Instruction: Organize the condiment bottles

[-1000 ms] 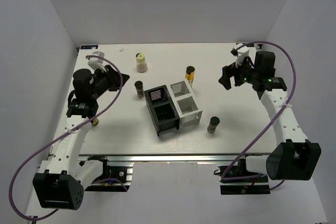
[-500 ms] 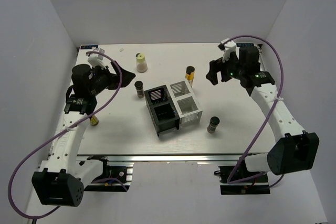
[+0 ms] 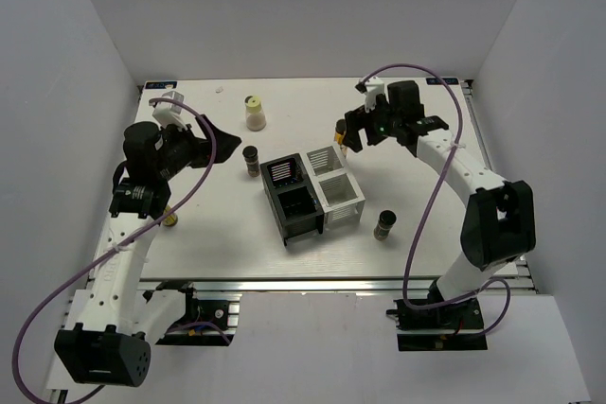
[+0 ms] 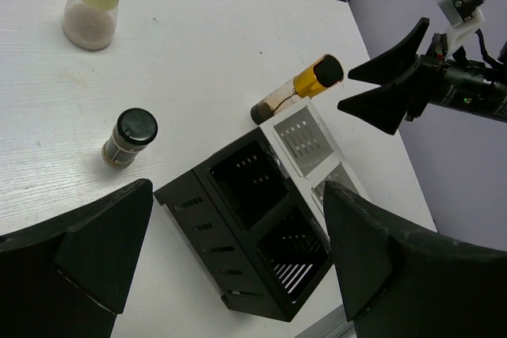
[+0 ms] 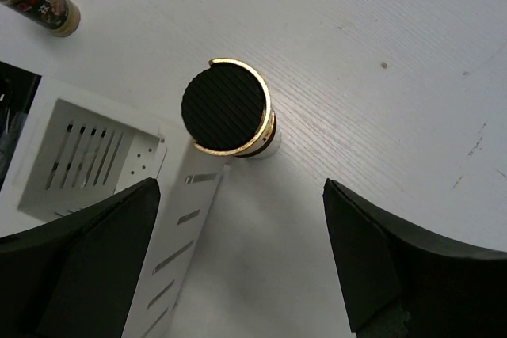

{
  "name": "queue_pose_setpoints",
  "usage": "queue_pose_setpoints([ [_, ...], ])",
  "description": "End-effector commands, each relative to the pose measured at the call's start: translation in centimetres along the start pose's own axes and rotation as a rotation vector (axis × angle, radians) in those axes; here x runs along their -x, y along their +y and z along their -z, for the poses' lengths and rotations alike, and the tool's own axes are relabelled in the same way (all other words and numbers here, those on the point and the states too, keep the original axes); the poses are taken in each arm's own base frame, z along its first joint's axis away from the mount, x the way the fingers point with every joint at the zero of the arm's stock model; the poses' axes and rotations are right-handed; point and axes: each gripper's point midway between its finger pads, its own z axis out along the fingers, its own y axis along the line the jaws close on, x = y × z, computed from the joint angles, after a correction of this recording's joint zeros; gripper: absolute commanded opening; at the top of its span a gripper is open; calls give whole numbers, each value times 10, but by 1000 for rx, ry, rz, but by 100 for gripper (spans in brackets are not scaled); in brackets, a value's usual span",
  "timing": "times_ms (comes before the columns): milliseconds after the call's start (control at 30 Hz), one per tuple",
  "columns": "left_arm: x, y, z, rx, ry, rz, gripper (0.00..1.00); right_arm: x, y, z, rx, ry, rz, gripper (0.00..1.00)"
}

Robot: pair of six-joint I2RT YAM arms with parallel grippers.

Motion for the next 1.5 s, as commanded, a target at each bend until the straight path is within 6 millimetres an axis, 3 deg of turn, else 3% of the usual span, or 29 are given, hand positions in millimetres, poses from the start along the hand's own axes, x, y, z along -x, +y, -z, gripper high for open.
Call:
queue_pose_setpoints([
  [0,5,-4,9,9,-18,-8,98,43,-1,-2,-2,-120,37,89],
  [133,5,-3,7,13,-15,-6,98,43,8,-19,34,-120,49,88],
  [300,3,-1,4,12,-6,-2,98,51,3,-37,13,-140,23,85],
  [667,2,2,-2,12,1,0,98,49,-10,-54,-42,-129,34,74],
  [767,2,2,-2,10,1,0,98,49,-10,-54,-42,-128,46,65],
  [1067,3,2,-4,7,-2,-3,98,53,-10,-51,-46,-149,93,26],
  [1133,4,2,-4,13,-1,-4,98,65,-15,-46,-78,-183,132,8],
  [1200,5,2,-2,14,-5,-8,98,83,-21,-36,-109,-228,176,0],
  [1467,7,0,5,28,-8,-20,97,159,-18,21,-174,-404,285,0],
])
